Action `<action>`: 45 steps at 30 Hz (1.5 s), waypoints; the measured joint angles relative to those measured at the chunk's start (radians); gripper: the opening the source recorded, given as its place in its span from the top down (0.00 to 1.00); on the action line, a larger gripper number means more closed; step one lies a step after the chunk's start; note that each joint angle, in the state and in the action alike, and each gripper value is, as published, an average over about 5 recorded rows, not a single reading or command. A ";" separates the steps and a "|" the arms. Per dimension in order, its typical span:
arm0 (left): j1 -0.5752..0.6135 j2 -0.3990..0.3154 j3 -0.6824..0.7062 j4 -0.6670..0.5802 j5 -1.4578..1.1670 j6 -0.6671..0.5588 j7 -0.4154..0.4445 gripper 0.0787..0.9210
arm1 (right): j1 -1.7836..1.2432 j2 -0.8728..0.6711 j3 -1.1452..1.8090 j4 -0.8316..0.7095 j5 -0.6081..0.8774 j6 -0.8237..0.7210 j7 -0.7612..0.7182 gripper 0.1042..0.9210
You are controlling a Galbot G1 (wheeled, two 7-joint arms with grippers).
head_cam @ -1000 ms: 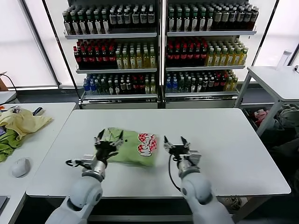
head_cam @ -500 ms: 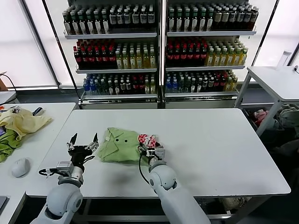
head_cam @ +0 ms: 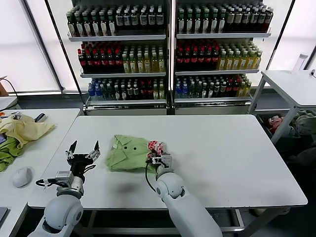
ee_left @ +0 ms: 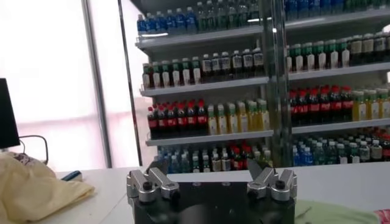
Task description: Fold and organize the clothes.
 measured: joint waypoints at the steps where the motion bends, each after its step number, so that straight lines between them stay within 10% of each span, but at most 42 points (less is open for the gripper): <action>1: 0.001 0.002 0.000 0.000 0.000 0.000 0.000 0.12 | 0.004 -0.010 0.003 -0.001 -0.010 -0.003 -0.008 0.69; 10: 0.001 0.008 0.011 0.005 -0.003 0.001 0.005 0.12 | 0.050 -0.150 0.038 -0.013 -0.103 -0.013 -0.133 0.90; 21: 0.001 -0.002 0.035 0.006 0.003 0.008 0.014 0.12 | 0.181 -0.278 0.063 -0.134 -0.244 0.074 -0.364 0.91; 45: 0.029 -0.012 0.044 -0.028 0.024 0.006 0.040 0.12 | -0.130 -0.349 0.335 0.174 -0.292 0.245 -0.302 0.15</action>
